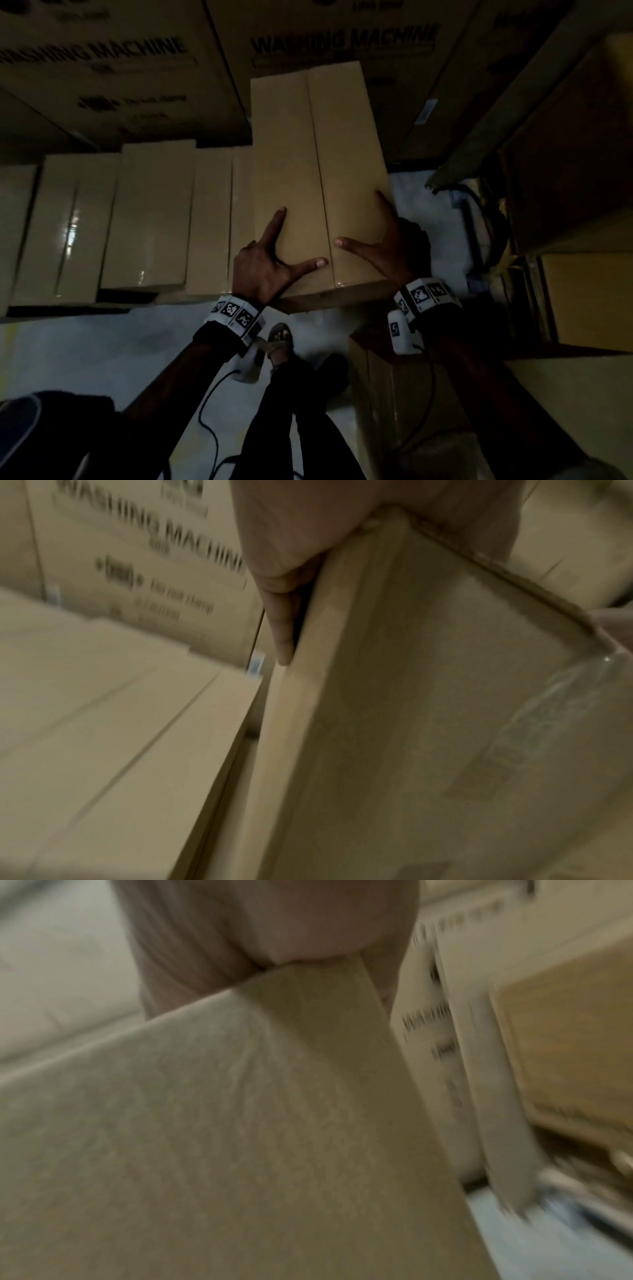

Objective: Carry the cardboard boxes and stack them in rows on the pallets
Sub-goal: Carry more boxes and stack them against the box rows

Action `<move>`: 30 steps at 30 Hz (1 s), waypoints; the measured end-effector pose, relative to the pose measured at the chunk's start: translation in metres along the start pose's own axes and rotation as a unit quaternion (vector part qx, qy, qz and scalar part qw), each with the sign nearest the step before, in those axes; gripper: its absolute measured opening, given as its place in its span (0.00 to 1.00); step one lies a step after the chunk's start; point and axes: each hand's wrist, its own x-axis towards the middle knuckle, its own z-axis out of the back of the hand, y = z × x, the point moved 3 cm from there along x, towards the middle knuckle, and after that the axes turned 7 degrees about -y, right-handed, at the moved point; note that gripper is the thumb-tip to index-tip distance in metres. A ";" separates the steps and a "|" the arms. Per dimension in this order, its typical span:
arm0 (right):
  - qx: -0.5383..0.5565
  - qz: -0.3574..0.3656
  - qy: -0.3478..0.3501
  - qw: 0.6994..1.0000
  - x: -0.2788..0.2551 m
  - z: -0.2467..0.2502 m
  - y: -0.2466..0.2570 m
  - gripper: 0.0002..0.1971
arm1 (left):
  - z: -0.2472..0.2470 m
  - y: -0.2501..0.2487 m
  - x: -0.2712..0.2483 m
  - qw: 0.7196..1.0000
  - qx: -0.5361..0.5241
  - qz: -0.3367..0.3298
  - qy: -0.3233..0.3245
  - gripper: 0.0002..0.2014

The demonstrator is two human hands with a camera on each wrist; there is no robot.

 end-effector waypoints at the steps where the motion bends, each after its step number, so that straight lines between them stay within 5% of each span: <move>1: -0.007 0.010 -0.018 1.000 -0.010 0.020 0.012 0.61 | 0.020 -0.011 -0.006 1.000 0.000 -0.008 -0.012 0.61; 14: 0.024 0.129 -0.125 0.984 -0.111 0.136 0.125 0.61 | 0.201 -0.063 -0.083 0.982 -0.028 -0.060 -0.179 0.59; 23: 0.029 0.211 -0.063 0.975 -0.149 0.124 0.216 0.60 | 0.267 -0.016 -0.136 0.969 -0.052 0.026 -0.241 0.59; 30: -0.005 0.277 -0.031 0.960 -0.174 0.070 0.309 0.61 | 0.322 0.064 -0.161 0.955 -0.062 0.089 -0.276 0.60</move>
